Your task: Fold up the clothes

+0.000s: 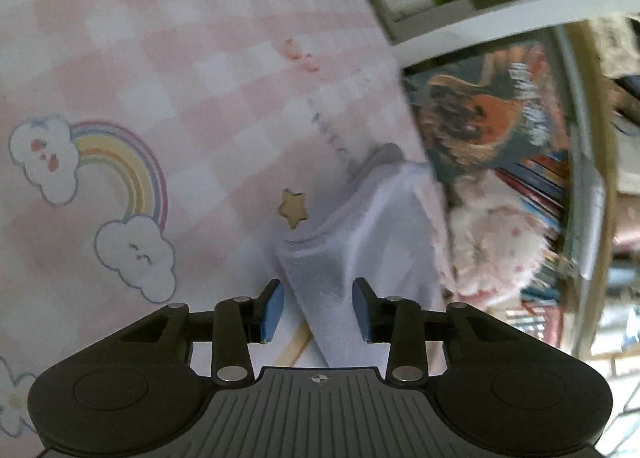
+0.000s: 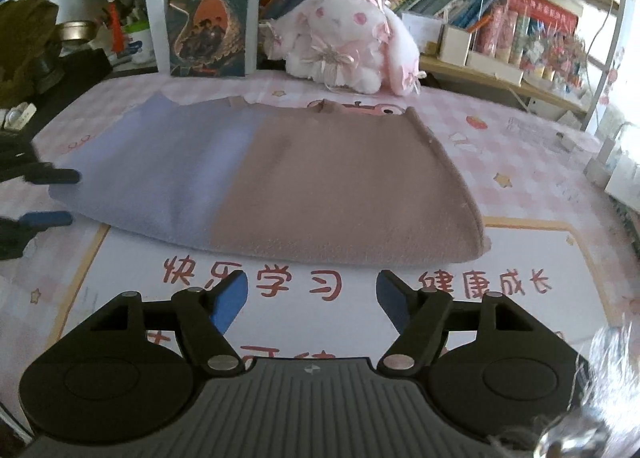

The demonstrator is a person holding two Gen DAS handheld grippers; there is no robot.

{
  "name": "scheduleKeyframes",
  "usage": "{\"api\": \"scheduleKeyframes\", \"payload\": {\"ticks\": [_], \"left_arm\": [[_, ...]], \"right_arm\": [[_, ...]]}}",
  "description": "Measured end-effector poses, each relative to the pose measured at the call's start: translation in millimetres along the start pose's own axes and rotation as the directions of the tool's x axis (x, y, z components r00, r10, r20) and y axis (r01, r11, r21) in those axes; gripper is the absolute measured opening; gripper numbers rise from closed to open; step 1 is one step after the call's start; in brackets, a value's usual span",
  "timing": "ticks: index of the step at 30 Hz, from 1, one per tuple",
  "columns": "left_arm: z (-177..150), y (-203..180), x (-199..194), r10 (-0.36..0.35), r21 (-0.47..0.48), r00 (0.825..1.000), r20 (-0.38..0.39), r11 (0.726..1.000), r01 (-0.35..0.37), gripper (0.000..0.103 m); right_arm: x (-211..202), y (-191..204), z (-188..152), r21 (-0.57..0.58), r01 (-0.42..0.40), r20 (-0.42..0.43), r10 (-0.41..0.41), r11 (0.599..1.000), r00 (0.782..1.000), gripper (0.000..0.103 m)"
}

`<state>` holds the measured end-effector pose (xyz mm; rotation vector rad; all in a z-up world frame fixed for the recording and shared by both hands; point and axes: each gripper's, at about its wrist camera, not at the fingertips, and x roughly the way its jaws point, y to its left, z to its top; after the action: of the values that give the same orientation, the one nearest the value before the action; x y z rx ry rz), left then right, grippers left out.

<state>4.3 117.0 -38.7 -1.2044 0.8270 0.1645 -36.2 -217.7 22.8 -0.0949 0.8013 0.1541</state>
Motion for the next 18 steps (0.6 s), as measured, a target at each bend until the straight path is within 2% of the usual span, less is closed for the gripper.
{"api": "scheduleKeyframes", "payload": {"ticks": [3,5,7,8,10,11,12,14,15,18], "left_arm": [[1.1,2.2,4.2,-0.011,-0.041,1.000,0.026,0.999,0.012,0.033],[1.5,1.2,9.8,-0.004,-0.027,0.999,0.039,1.000,0.005,0.019],[4.4,6.9,16.7,-0.037,-0.039,0.999,0.029,0.999,0.038,0.008],[7.1,9.6,16.5,-0.063,-0.037,0.998,0.030,0.997,0.064,0.006],[8.4,-1.9,5.7,-0.104,0.111,0.992,0.066,0.989,0.097,0.006],[6.1,-12.1,-3.4,-0.125,0.223,0.988,0.095,0.969,0.101,0.006],[2.3,-22.3,-15.0,-0.154,0.336,0.980,0.123,0.936,0.105,0.006],[1.1,-28.3,-30.6,-0.191,0.416,0.971,0.144,0.902,0.115,0.006],[3.4,-25.9,-33.9,-0.182,0.412,0.971,0.153,0.905,0.104,0.006],[16.0,-3.6,-31.4,-0.116,0.306,0.982,0.152,0.950,0.065,0.006]], "right_arm": [[-5.8,-1.2,0.4,0.003,0.021,0.009,-0.021,1.000,1.000,0.069],[-7.7,-4.0,1.1,0.014,0.036,0.010,-0.037,0.999,0.999,0.069],[-9.0,-7.6,2.1,0.030,0.052,0.010,-0.052,0.998,0.999,0.069],[-9.4,-9.5,2.7,0.039,0.057,0.009,-0.057,0.998,0.998,0.069],[-10.5,-12.5,3.1,0.056,0.065,0.009,-0.066,0.996,0.998,0.069],[-10.5,-13.7,3.1,0.064,0.068,0.008,-0.069,0.996,0.998,0.069],[-10.6,-15.0,3.0,0.072,0.071,0.007,-0.071,0.995,0.997,0.069],[-9.7,-17.0,3.4,0.085,0.076,0.002,-0.076,0.993,0.997,0.069],[-8.9,-17.3,3.9,0.088,0.077,-0.001,-0.077,0.993,0.997,0.069],[-6.7,-15.9,5.7,0.086,0.074,-0.004,-0.074,0.994,0.997,0.069]]}}
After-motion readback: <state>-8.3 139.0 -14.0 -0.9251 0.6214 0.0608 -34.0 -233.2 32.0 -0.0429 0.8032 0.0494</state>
